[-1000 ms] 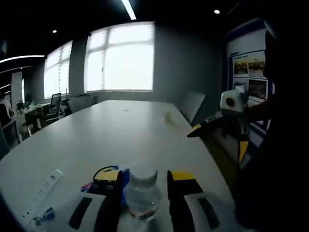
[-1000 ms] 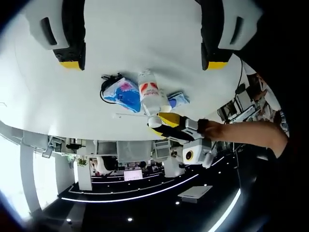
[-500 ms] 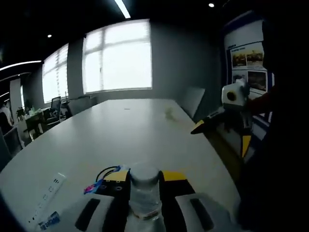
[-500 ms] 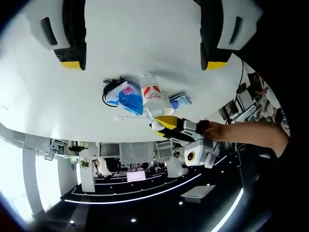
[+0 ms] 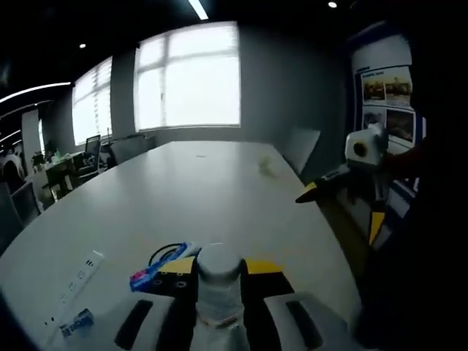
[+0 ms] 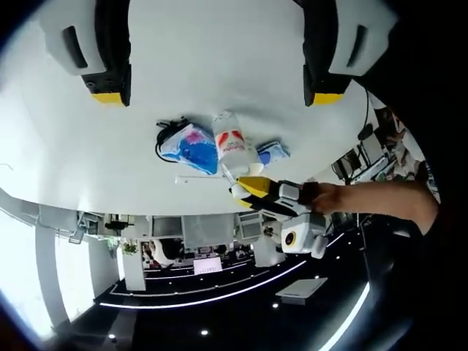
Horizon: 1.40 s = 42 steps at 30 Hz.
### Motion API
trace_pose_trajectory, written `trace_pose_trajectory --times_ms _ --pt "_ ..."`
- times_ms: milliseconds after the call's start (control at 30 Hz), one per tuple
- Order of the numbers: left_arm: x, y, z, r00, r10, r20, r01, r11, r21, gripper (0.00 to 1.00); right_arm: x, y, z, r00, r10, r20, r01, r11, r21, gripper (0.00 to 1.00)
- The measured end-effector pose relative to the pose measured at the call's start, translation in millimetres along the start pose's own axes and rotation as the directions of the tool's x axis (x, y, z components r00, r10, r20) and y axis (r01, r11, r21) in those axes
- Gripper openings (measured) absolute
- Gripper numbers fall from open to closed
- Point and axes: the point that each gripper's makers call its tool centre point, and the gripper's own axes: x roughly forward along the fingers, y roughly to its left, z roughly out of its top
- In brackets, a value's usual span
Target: Arrange the tabletop items into an orderly group along one side of the table until the central work area is clear of visible clutter.
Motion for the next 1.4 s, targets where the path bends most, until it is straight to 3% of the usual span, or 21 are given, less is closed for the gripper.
trace_pose_trajectory --times_ms 200,433,633,800,1000,1167,1233,1400 --pt "-9.7 -8.0 -1.6 1.000 -0.001 -0.026 0.001 1.000 0.001 0.19 2.2 0.8 2.3 1.000 0.011 0.005 -0.011 1.000 -0.003 0.94" --pt "-33.2 -8.8 6.4 0.999 0.034 0.021 -0.032 0.995 -0.094 0.19 7.3 5.8 2.3 0.999 0.040 -0.002 -0.040 0.999 -0.013 0.94" --pt "-65.6 -0.4 13.1 0.992 0.122 0.041 -0.116 0.986 -0.124 0.19 15.7 14.4 6.6 0.997 0.075 -0.005 -0.075 0.997 -0.030 0.94" --pt "-99.8 14.6 12.7 0.975 0.216 0.048 -0.206 0.964 -0.167 0.19 25.8 22.0 11.8 0.994 0.108 -0.003 -0.108 0.993 -0.053 0.94" --pt "-139.3 30.1 4.3 0.942 0.333 0.049 -0.316 0.924 -0.216 0.19 37.9 33.7 18.7 0.989 0.150 -0.003 -0.150 0.986 -0.074 0.94" --pt "-171.4 39.2 -7.9 0.904 0.426 0.029 -0.405 0.877 -0.257 0.18 47.8 44.3 23.6 0.982 0.191 -0.013 -0.191 0.977 -0.097 0.94" --pt "-188.2 47.1 -17.1 0.878 0.479 0.017 -0.455 0.844 -0.284 0.18 51.8 48.0 25.4 0.978 0.207 -0.016 -0.207 0.973 -0.102 0.94" --pt "-212.6 54.1 -32.6 0.829 0.559 -0.024 -0.537 0.783 -0.314 0.18 60.9 57.3 27.2 0.970 0.240 -0.033 -0.242 0.962 -0.123 0.93"
